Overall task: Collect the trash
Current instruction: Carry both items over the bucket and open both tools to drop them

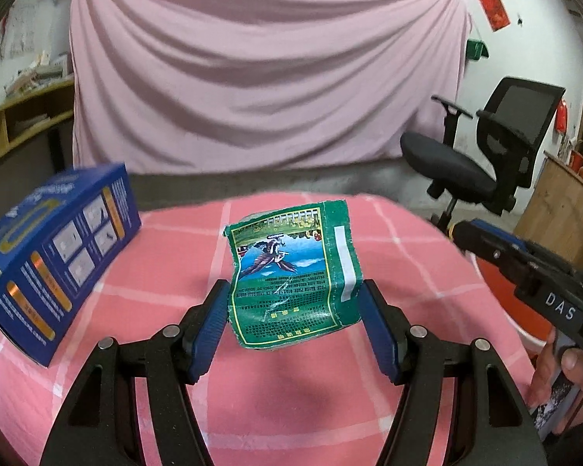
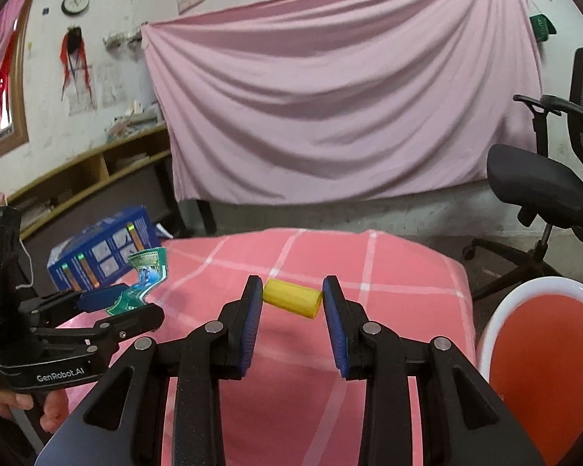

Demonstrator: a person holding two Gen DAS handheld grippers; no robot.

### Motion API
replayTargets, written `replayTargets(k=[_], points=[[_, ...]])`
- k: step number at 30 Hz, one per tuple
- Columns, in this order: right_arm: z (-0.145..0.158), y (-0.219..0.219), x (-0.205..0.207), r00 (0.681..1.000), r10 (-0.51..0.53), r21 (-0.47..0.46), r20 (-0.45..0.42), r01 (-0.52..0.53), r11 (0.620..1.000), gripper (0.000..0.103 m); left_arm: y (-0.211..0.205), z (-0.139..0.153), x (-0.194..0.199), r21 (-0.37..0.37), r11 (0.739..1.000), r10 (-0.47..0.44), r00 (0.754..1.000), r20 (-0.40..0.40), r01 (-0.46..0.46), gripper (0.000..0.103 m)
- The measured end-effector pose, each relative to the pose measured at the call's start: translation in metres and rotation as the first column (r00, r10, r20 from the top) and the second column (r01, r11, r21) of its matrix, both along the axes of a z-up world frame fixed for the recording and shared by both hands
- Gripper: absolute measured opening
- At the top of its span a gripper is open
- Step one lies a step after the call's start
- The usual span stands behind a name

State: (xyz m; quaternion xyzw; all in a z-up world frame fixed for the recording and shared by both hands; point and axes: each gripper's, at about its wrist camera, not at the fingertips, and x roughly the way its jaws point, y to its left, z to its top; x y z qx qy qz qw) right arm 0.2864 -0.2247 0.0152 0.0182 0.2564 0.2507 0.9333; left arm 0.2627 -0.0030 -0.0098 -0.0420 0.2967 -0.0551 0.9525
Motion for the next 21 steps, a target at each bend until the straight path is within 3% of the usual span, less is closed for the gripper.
replayTargets(k=[7,11,21], points=[[0.009,-0.014,-0.017,0.996,-0.007,0.031,0.091,0.004,1.0,0.03,-0.016,0.011,-0.022,0.01,0.999,0.046,0.984,0.171,-0.048,0.061],[0.017,-0.028,-0.034,0.986,-0.049,0.036,0.158,0.044,0.998,0.03,-0.032,0.016,-0.028,0.031,0.998,0.055,0.977,0.204,-0.063,0.061],[0.046,-0.087,-0.064,0.91,-0.189,0.069,0.368,0.176,0.982,0.03,-0.094,0.062,-0.039,0.077,0.996,0.024,0.936,0.351,-0.054,0.061]])
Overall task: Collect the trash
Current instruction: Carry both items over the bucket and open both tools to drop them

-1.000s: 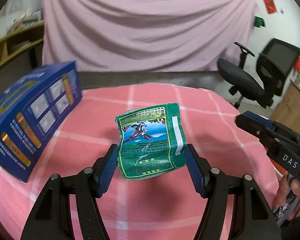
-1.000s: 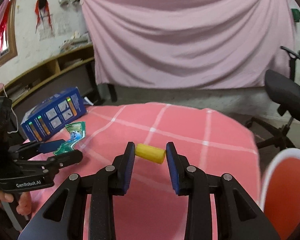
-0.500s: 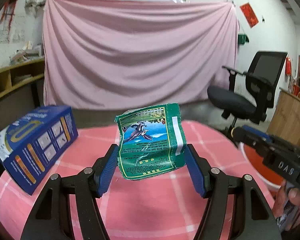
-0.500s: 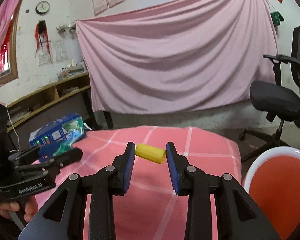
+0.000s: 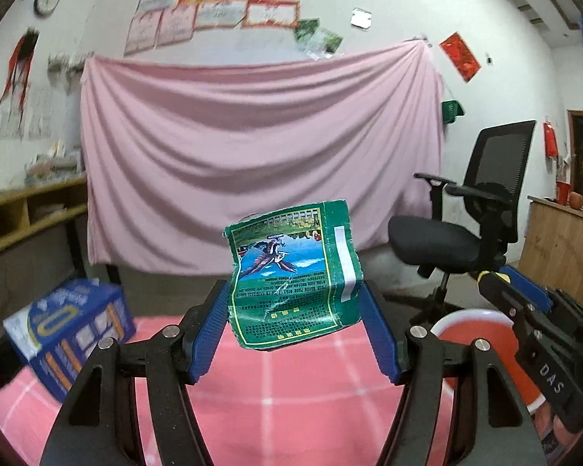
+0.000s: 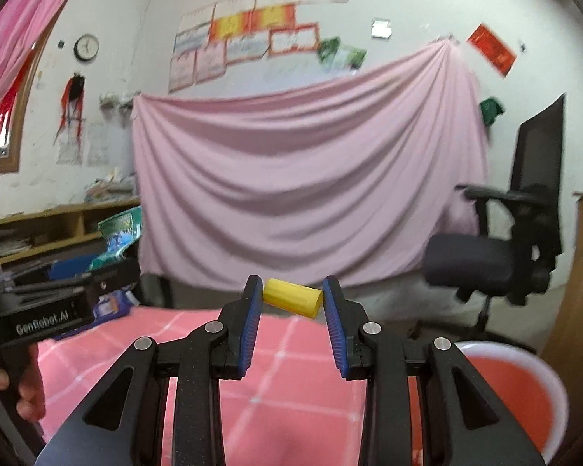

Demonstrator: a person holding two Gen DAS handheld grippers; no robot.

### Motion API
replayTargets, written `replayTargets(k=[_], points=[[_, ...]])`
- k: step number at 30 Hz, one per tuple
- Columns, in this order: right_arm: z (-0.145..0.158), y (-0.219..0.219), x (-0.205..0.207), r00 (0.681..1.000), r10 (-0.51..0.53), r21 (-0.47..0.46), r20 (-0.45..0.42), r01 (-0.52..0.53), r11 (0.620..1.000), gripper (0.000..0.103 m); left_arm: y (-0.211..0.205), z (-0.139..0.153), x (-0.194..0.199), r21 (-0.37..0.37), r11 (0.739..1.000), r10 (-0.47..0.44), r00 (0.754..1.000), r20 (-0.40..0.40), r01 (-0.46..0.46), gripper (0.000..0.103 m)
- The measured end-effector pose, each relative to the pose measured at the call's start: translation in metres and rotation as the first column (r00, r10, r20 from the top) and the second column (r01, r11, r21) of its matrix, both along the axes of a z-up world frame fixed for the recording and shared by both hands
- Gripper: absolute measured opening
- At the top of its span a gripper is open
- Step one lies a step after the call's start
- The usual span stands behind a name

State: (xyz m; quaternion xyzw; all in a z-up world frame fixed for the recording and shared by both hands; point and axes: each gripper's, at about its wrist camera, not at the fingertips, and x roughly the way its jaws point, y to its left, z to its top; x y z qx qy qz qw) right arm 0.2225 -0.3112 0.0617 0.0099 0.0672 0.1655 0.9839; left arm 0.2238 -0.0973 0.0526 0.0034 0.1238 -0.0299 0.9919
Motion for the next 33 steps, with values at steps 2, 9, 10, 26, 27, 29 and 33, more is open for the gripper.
replayTargets(k=[2,9,10,26,27,29,33], points=[[0.005,-0.015,-0.005,0.999,-0.03,0.019,0.027,0.03,0.999,0.03,-0.017,0.009,-0.001,0.027,1.0,-0.015,0.999,0.033,0.014,0.061],[0.019,-0.062,-0.016,0.99,-0.114,0.08,0.084,0.107,0.991,0.03,-0.078,0.025,-0.006,0.098,0.992,-0.093,0.992,0.088,0.084,0.061],[0.02,-0.069,-0.017,0.988,-0.128,0.088,0.087,0.121,0.989,0.03,-0.086,0.025,-0.006,0.106,0.99,-0.104,0.99,0.09,0.094,0.061],[0.011,-0.139,-0.015,0.968,-0.25,0.181,-0.015,0.249,0.952,0.03,-0.179,0.011,0.017,0.159,0.961,-0.236,0.971,0.043,0.227,0.061],[0.01,-0.14,-0.014,0.967,-0.253,0.181,-0.023,0.253,0.95,0.03,-0.183,0.01,0.021,0.157,0.959,-0.242,0.97,0.033,0.234,0.061],[0.008,-0.142,-0.012,0.965,-0.259,0.178,-0.038,0.262,0.948,0.03,-0.184,0.005,0.023,0.153,0.958,-0.249,0.968,0.019,0.244,0.061],[0.002,-0.146,-0.008,0.96,-0.267,0.164,-0.08,0.277,0.947,0.03,-0.188,-0.001,0.028,0.133,0.954,-0.271,0.963,-0.001,0.269,0.061]])
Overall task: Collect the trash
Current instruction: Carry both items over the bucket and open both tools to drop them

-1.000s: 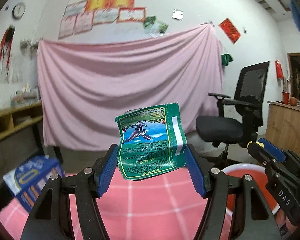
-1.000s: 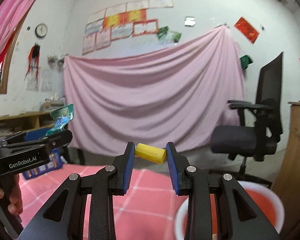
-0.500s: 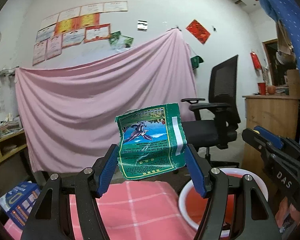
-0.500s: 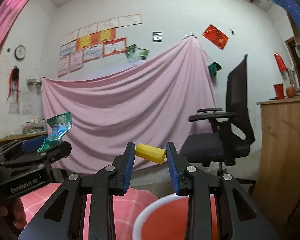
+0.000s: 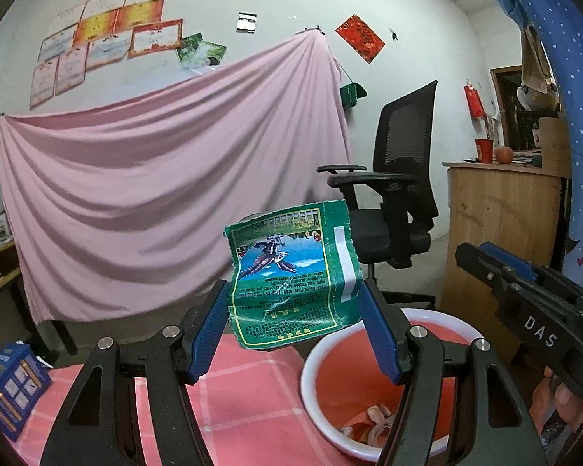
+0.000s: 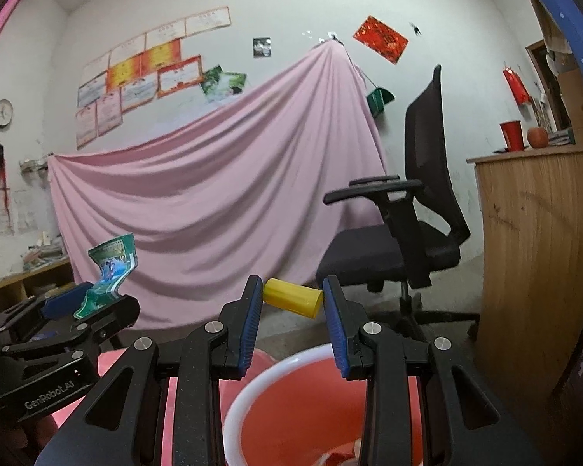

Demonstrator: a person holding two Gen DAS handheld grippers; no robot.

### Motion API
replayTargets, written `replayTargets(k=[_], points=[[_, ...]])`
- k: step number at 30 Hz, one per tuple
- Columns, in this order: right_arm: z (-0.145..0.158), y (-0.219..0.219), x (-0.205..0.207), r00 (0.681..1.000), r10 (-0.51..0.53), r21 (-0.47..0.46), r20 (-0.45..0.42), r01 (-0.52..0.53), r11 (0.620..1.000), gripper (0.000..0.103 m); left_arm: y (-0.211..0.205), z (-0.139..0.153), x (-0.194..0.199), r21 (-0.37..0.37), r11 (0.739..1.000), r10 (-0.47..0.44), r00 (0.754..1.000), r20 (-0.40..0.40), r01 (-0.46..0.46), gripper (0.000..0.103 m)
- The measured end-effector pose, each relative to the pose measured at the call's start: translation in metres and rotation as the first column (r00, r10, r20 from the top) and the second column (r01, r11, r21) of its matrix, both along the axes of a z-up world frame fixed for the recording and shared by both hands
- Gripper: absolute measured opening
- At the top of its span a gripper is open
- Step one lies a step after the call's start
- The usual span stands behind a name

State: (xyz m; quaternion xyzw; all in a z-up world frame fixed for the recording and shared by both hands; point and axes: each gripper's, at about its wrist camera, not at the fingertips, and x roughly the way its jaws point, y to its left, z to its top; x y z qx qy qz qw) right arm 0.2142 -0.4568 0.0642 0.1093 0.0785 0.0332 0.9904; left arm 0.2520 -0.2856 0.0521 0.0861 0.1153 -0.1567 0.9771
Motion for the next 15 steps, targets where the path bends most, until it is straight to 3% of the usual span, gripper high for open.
replayTargets(k=[7,15], points=[[-0.01,-0.01,0.008,0.997,-0.005,0.016,-0.074,0.006,1.0,0.03,-0.005,-0.013,0.012,-0.03,0.999,-0.029,0.996,-0.083,0.027,0.061],[-0.02,-0.022,0.017,0.986,-0.023,0.042,-0.165,0.03,0.999,0.03,-0.012,-0.021,0.031,-0.09,0.993,-0.087,0.974,-0.211,0.069,0.062]])
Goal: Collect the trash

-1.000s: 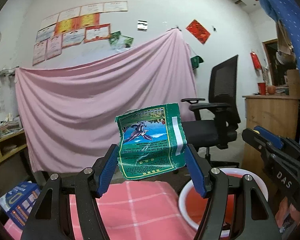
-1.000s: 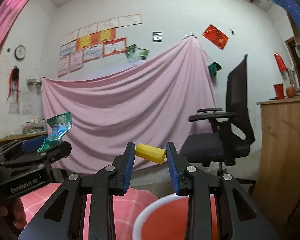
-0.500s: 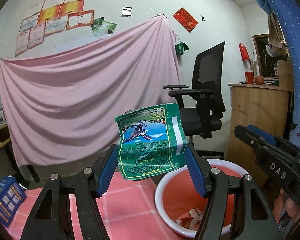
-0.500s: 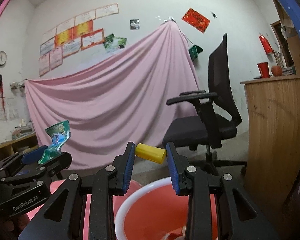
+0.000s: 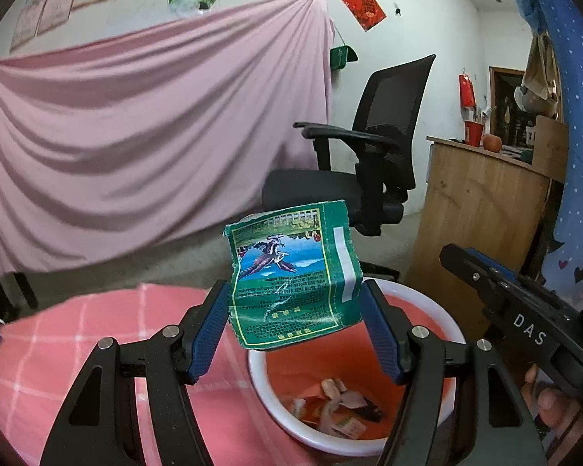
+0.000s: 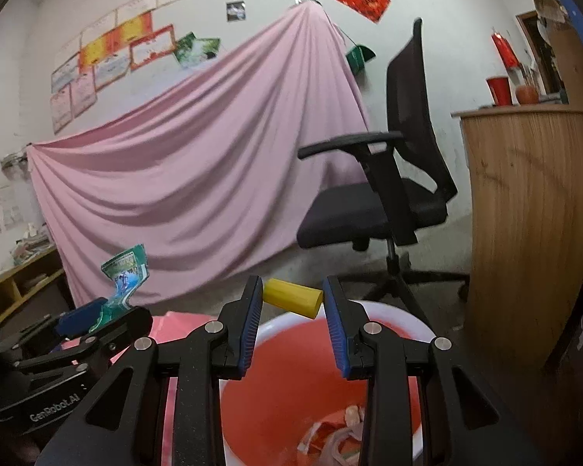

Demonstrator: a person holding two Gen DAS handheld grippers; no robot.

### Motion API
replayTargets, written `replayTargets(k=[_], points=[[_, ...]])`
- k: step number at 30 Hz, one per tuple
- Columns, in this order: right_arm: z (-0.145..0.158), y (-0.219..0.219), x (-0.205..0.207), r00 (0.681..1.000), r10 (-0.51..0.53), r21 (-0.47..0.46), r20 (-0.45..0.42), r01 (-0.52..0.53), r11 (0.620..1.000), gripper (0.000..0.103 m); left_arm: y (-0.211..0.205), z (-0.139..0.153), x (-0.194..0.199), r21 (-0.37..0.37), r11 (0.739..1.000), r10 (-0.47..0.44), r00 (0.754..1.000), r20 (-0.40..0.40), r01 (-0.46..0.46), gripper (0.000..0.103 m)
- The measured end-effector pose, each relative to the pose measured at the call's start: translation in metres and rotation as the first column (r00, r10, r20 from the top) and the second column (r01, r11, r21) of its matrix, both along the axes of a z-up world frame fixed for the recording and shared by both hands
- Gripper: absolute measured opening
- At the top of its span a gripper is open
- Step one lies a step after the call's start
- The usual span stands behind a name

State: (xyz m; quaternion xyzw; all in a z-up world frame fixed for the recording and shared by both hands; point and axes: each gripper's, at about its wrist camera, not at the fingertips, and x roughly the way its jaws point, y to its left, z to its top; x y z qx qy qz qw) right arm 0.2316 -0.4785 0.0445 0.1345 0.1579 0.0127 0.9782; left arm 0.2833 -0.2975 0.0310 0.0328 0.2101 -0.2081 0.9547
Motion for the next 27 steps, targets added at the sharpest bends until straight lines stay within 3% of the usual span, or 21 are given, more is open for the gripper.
replayTargets(k=[12,27], points=[[-0.009,-0.015,0.007,0.997,-0.038,0.042,-0.067,0.041,0.998,0.035,0.0,-0.004,0.009,-0.027,0.999,-0.023,0.996,-0.088,0.02,0.063],[-0.004,-0.01,0.004,0.998,-0.033,0.023,-0.054,0.034,0.999,0.04,0.027,0.006,0.012,-0.054,0.998,0.036,0.995,-0.096,-0.041,0.063]])
